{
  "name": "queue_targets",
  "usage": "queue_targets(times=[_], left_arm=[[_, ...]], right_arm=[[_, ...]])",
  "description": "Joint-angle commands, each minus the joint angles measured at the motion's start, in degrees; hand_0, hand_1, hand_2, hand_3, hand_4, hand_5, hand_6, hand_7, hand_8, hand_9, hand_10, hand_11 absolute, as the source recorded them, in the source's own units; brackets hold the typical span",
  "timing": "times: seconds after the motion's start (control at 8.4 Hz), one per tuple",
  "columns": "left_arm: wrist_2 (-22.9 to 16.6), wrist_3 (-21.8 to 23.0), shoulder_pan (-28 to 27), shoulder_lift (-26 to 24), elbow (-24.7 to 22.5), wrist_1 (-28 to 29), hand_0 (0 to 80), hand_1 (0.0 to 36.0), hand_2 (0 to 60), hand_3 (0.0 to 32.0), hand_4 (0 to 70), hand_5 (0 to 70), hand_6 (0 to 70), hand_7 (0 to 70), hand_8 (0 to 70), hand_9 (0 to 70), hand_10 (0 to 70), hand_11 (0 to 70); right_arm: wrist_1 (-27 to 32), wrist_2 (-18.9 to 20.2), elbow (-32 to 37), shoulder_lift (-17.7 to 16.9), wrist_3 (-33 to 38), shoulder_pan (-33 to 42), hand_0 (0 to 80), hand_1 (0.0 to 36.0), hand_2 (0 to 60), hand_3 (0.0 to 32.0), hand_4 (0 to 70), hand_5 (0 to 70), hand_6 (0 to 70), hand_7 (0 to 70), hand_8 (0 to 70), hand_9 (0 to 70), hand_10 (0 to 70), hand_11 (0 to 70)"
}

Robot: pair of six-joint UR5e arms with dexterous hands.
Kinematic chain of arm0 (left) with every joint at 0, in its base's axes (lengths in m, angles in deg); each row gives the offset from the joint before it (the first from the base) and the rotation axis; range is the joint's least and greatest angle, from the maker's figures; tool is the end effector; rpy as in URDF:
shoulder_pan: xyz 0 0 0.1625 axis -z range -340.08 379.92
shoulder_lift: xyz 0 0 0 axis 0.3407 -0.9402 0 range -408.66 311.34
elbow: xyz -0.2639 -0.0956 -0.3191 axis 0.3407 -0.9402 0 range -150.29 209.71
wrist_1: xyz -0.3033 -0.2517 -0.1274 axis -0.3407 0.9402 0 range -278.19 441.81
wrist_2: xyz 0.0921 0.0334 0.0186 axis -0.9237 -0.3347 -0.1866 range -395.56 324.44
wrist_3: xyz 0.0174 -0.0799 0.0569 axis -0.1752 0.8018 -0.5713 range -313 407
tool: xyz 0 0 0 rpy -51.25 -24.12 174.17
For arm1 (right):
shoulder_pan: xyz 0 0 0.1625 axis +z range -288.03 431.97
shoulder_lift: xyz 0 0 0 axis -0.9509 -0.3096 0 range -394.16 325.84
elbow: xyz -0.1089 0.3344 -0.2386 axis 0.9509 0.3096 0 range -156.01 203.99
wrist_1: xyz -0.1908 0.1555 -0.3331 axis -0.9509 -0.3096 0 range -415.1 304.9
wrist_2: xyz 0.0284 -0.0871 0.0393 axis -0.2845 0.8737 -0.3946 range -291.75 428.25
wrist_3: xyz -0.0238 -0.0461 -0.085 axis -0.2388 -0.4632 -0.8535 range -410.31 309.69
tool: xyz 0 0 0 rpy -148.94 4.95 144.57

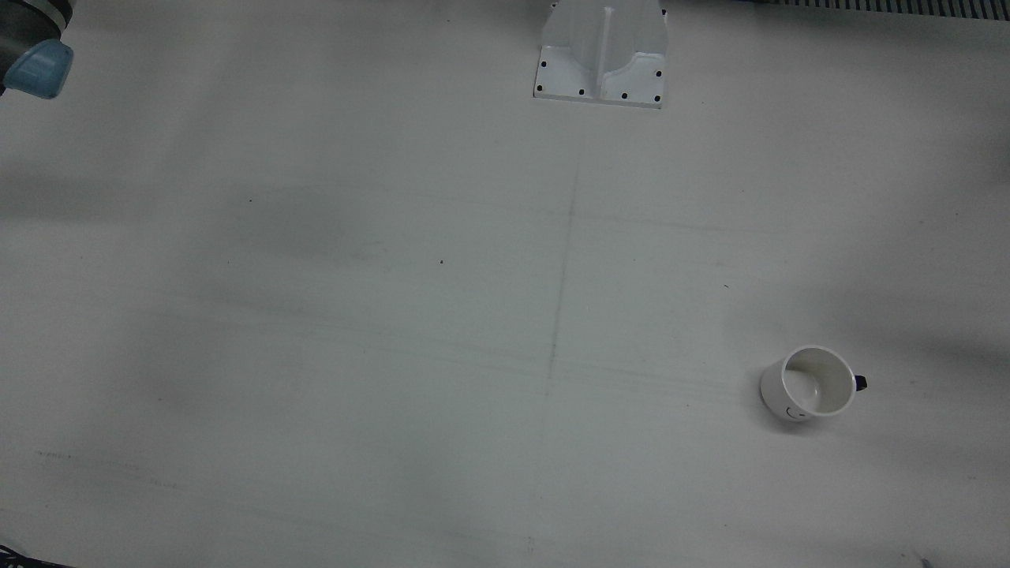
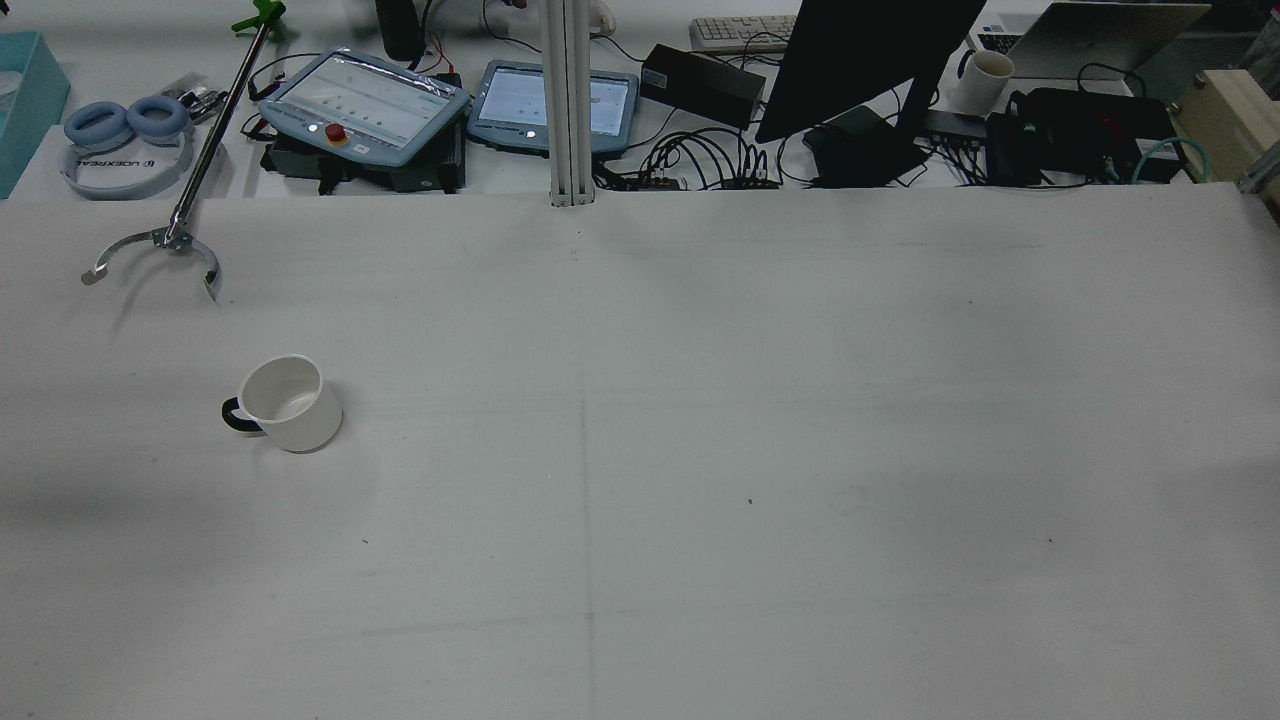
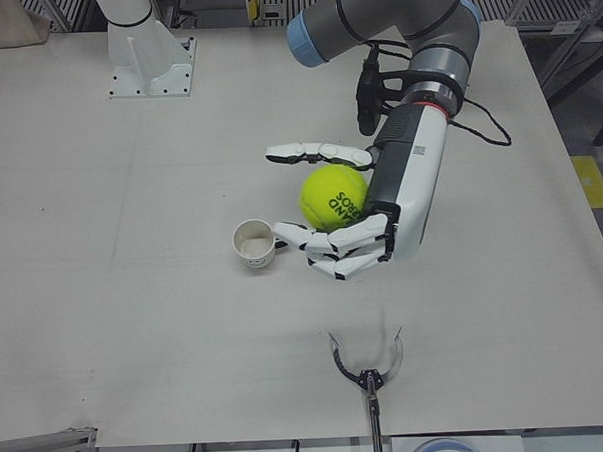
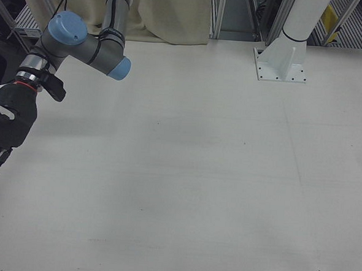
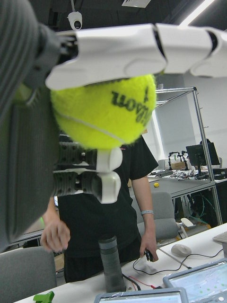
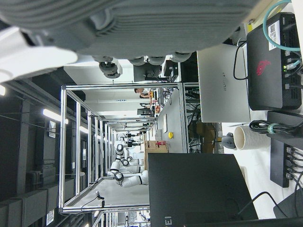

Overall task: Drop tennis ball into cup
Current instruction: 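Carry the yellow tennis ball in the left hand over the white mug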

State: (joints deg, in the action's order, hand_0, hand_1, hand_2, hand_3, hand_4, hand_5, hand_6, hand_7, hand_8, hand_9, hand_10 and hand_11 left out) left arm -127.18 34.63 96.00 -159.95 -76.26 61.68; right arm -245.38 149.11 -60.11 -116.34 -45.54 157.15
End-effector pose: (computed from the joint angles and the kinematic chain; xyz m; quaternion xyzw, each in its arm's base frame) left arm 0.0156 -0.6050 0.3870 -0.0193 0.8043 -0.5757 0.1462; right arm 0.1039 -0.5431 0.6833 -0.0056 0.6543 -0.7544 0.0519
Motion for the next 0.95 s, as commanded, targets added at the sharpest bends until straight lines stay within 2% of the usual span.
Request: queue_targets(times=[0.0, 0.12, 0.24, 0.36, 0.6, 0.71, 0.83], left_arm=[[-0.9, -2.9, -8.1, 0.3, -2.4, -1.0, 60.0, 16.3, 14.5, 0.0, 58.9, 25.1, 70.0, 70.0, 63.7, 70.0, 43.1, 61.1], [-0.9, -5.4, -8.4, 0.9, -2.4, -0.7, 57.4, 13.9, 9.7, 0.0, 58.5, 22.2, 70.0, 70.0, 65.4, 70.0, 34.4, 49.0], [-0.9, -5.6, -10.1, 2.8, -2.4, 0.2, 56.3, 13.3, 7.6, 0.0, 57.4, 19.8, 70.0, 70.0, 65.4, 70.0, 27.3, 39.7], [-0.9, -5.8, -10.4, 5.6, -2.4, 2.2, 56.0, 13.1, 8.9, 0.0, 56.9, 20.4, 70.0, 70.0, 66.0, 70.0, 17.3, 25.4], [-0.9, -7.0, -11.7, 10.8, -2.4, 6.9, 55.7, 13.9, 9.2, 0.0, 55.4, 18.7, 70.0, 70.0, 67.7, 70.0, 12.5, 18.4], [-0.9, -7.3, -13.8, 11.5, -2.4, 7.8, 55.0, 13.1, 11.8, 0.0, 54.0, 18.6, 70.0, 70.0, 68.0, 70.0, 12.1, 17.8], [-0.9, -7.3, -16.2, 11.9, -2.4, 8.2, 53.9, 12.8, 13.3, 0.0, 52.7, 17.6, 66.7, 70.0, 66.1, 70.0, 11.9, 17.4]], right_arm=[[0.0, 0.0, 0.0, 0.0, 0.1, 0.0, 0.0, 0.0, 0.0, 0.0, 0.0, 0.0, 0.0, 0.0, 0.0, 0.0, 0.0, 0.0], [0.0, 0.0, 0.1, 0.0, 0.1, 0.0, 0.0, 0.0, 0.0, 0.0, 0.0, 0.0, 0.0, 0.0, 0.0, 0.0, 0.0, 0.0], [0.0, 0.0, 0.1, 0.0, 0.1, 0.0, 0.0, 0.0, 0.0, 0.0, 0.0, 0.0, 0.0, 0.0, 0.0, 0.0, 0.0, 0.0], [0.0, 0.0, 0.1, 0.0, 0.1, 0.0, 0.0, 0.0, 0.0, 0.0, 0.0, 0.0, 0.0, 0.0, 0.0, 0.0, 0.0, 0.0], [0.0, 0.0, 0.1, 0.0, 0.1, 0.0, 0.0, 0.0, 0.0, 0.0, 0.0, 0.0, 0.0, 0.0, 0.0, 0.0, 0.0, 0.0], [0.0, 0.0, 0.1, 0.0, 0.0, 0.0, 0.0, 0.0, 0.0, 0.0, 0.0, 0.0, 0.0, 0.0, 0.0, 0.0, 0.0, 0.0], [0.0, 0.0, 0.1, 0.0, 0.1, 0.0, 0.0, 0.0, 0.0, 0.0, 0.0, 0.0, 0.0, 0.0, 0.0, 0.0, 0.0, 0.0]])
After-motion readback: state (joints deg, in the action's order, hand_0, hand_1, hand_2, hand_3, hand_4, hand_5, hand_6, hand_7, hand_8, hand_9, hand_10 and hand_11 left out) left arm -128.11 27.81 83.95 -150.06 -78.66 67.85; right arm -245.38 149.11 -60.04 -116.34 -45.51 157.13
